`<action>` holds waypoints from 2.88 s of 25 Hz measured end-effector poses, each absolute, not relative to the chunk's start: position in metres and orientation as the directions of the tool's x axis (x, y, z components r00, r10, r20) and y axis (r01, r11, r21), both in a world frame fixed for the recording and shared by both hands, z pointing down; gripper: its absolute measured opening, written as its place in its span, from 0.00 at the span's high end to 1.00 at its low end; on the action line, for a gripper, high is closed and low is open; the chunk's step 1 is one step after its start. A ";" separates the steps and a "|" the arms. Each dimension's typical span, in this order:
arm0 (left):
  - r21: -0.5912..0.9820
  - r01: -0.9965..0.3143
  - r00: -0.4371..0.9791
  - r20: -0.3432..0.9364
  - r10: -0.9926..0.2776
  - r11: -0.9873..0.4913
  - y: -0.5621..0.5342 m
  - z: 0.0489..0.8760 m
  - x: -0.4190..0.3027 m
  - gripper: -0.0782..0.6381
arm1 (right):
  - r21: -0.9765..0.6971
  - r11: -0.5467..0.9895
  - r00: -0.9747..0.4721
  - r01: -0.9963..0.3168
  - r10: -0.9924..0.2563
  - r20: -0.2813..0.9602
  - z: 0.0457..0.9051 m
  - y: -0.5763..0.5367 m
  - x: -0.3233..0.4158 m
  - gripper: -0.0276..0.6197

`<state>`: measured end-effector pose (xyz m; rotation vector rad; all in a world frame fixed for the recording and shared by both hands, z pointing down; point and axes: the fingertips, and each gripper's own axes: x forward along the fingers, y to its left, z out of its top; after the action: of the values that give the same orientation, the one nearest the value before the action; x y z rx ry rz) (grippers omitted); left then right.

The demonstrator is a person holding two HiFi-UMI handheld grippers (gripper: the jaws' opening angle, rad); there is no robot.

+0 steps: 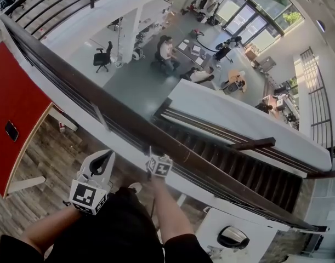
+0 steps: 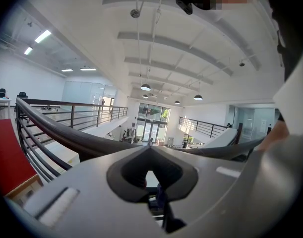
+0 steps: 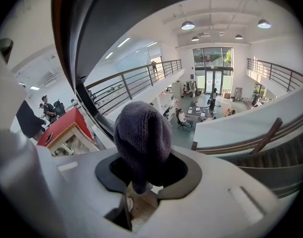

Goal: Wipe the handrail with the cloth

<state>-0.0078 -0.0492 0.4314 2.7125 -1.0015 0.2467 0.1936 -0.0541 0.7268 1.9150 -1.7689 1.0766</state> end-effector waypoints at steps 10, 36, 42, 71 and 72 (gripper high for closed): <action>0.155 -0.639 0.764 0.237 -0.600 -0.753 -0.039 0.432 0.000 0.89 | -0.259 -0.198 -0.043 -0.946 -0.711 0.702 0.727 -0.040 0.209 0.79; 0.183 -0.603 0.795 0.213 -0.567 -0.777 -0.006 0.432 0.051 0.89 | -0.252 -0.243 0.001 -0.937 -0.722 0.692 0.726 0.005 0.269 0.79; 0.189 -0.591 0.805 0.204 -0.557 -0.784 0.002 0.431 0.058 0.89 | -0.236 -0.266 0.029 -0.935 -0.720 0.693 0.723 0.024 0.287 0.78; 0.213 -0.501 0.863 0.198 -0.465 -0.839 0.036 0.439 0.097 0.89 | -0.197 -0.369 0.132 -0.908 -0.701 0.701 0.723 0.093 0.348 0.78; 0.200 -0.496 0.866 0.190 -0.463 -0.845 0.038 0.437 0.099 0.89 | -0.193 -0.365 0.133 -0.911 -0.703 0.699 0.722 0.093 0.350 0.78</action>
<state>0.0991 0.0382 0.4369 2.7963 -0.7302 0.1961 0.3498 0.0933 0.7221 2.1345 -1.5753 1.0639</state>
